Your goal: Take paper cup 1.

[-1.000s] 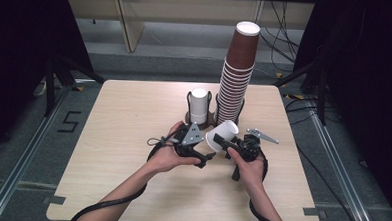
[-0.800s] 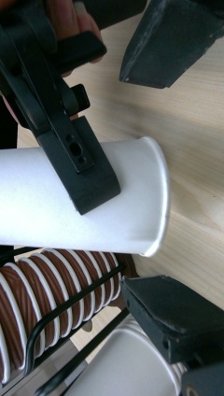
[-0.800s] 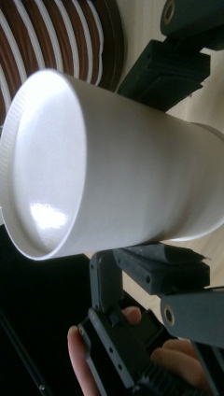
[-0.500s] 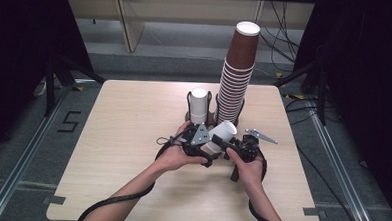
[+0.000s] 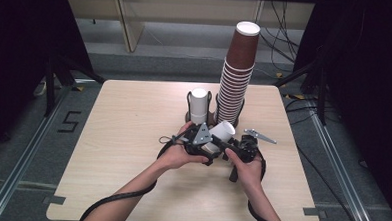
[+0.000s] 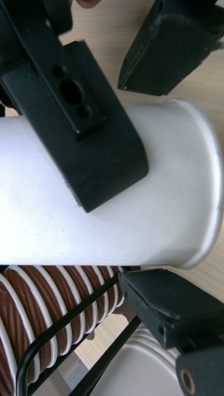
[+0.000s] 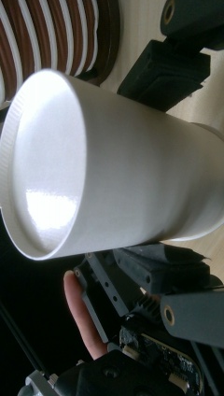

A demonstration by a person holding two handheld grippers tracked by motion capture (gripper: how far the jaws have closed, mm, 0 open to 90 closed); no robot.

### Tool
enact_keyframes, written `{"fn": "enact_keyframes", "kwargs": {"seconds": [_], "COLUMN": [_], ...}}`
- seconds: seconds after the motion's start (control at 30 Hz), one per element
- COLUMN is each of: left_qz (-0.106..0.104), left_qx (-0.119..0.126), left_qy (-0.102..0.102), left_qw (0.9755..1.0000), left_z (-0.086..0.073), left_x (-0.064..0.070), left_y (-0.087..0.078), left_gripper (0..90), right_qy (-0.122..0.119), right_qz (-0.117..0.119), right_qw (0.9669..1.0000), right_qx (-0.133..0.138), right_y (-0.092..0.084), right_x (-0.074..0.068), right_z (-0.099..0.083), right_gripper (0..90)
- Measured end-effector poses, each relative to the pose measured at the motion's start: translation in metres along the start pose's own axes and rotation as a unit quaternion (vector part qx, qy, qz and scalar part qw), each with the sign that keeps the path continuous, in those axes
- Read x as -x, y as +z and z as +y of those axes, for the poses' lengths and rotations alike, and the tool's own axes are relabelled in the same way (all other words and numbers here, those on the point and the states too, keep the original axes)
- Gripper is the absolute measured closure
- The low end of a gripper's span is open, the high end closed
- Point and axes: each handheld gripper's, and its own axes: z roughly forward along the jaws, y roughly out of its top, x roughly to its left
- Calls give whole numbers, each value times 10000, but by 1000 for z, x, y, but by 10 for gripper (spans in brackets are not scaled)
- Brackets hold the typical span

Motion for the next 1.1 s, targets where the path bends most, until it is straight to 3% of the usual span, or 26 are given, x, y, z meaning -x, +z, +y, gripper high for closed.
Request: {"fn": "enact_keyframes", "kwargs": {"seconds": [0.03,0.07,0.13,0.27,0.47,0.53,0.67,0.77,0.93,0.97,1.1], "left_qz": [2,-14,18,6,22,18,23,43,46,31,31], "left_qx": [3,-16,-25,4,-10,-52,2,-21,-103,-35,-124], "left_qy": [0,21,56,55,121,219,196,228,341,260,359], "left_qw": [10000,10000,10000,10000,9999,9997,9998,9997,9994,9996,9993], "left_z": [0,0,0,0,0,1,1,2,1,1,1], "left_x": [0,0,-1,-1,0,-1,-1,-2,-3,-1,-3], "left_y": [0,0,1,1,1,0,0,-1,-2,-2,-3], "left_gripper": [83,92,117,142,172,178,184,184,197,201,204], "right_qy": [-84,78,-69,-3,-87,-54,-51,219,195,55,148], "right_qz": [-7,51,51,43,69,84,84,140,157,154,184], "right_qw": [10000,10000,10000,10000,9999,10000,10000,9997,9997,9999,9997], "right_qx": [10,-19,13,-24,-2,-6,13,-19,-37,-14,-12], "right_y": [0,0,1,2,2,1,2,1,1,2,2], "right_x": [1,-1,1,-1,0,0,0,-2,-2,1,1], "right_z": [0,0,0,-1,-2,-2,-1,-2,-2,-2,-3], "right_gripper": [290,290,290,290,290,289,287,287,277,275,273]}}
